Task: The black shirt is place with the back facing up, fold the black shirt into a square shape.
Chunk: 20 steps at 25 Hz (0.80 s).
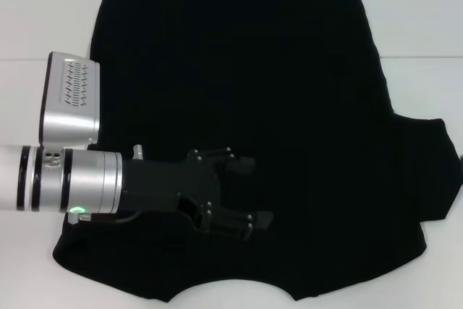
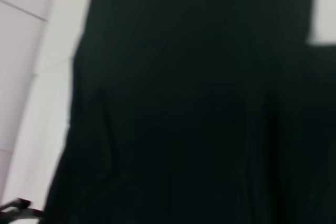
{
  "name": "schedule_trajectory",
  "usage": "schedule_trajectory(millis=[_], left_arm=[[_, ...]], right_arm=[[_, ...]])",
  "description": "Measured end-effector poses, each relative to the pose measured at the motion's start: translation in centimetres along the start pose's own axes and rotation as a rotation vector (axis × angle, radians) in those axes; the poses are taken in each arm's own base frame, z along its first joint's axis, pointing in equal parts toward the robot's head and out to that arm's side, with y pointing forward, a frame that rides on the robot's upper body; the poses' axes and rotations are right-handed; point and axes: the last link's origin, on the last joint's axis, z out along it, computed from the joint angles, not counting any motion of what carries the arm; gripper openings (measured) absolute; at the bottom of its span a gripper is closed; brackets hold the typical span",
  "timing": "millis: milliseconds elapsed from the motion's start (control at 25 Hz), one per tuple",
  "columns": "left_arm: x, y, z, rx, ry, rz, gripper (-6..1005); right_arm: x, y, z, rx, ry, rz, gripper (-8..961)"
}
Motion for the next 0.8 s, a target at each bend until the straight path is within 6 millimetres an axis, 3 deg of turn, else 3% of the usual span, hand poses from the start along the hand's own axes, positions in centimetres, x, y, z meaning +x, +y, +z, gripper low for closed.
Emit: schedule_trajectory(millis=[280, 800], left_arm=[[-0.1, 0.3, 0.5, -0.025, -0.023, 0.072, 952], [-0.8, 0.0, 0.8, -0.014, -0.091, 0.095, 947]], right_arm=[[1.1, -1.5, 0.3, 0.098, 0.063, 0.073, 849], [-0.4, -1.8, 3.2, 0.217, 0.073, 0.065, 808]])
